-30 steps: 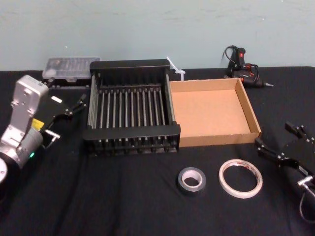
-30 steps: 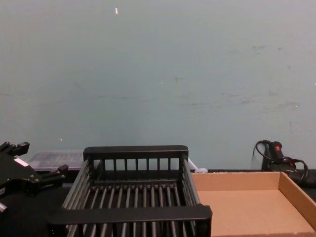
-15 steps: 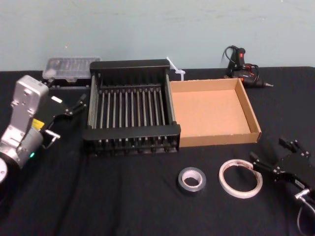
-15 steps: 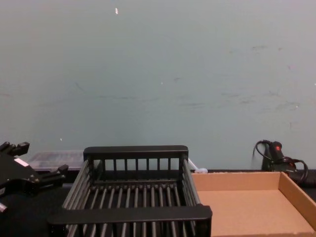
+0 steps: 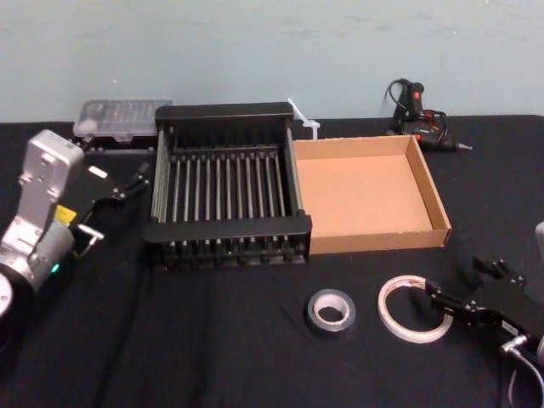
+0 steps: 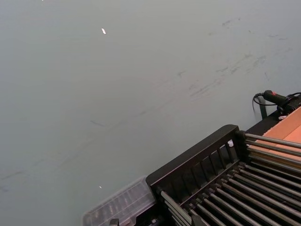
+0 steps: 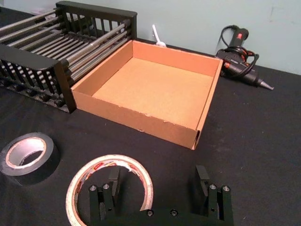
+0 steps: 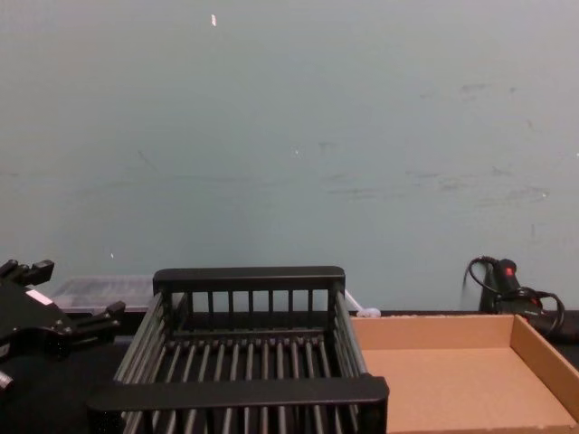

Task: Pick up the white tape and place it into the black box , Pick up the silver tape and place it into the brown box.

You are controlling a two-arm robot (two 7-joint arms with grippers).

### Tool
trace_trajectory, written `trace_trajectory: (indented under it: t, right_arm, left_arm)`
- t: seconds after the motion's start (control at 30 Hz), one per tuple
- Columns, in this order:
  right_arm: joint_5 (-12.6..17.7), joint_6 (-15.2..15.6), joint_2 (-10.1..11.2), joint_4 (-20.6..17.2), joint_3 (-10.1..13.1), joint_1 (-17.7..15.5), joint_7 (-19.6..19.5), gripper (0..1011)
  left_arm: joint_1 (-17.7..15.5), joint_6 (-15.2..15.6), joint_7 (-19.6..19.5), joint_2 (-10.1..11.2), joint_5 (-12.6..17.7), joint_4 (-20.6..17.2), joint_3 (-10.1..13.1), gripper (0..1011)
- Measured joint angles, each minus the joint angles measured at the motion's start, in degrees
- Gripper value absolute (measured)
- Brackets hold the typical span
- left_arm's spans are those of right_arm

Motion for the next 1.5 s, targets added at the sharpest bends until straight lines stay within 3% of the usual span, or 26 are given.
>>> trace_trajectory:
  t: [0.6,1.5]
  right_arm:
    - [-3.86,0.85,-2.99,5.09,-0.98,2.88,2.1,1002]
    - [-7.38,1.54,-5.68,6.18,0.9,2.91,4.73,1002]
  left_arm:
    - [0.0,0.0,0.0,0.0,0.0,0.0,0.0,1001]
    - [0.0,0.0,0.0,0.0,0.0,0.0,0.0,1001]
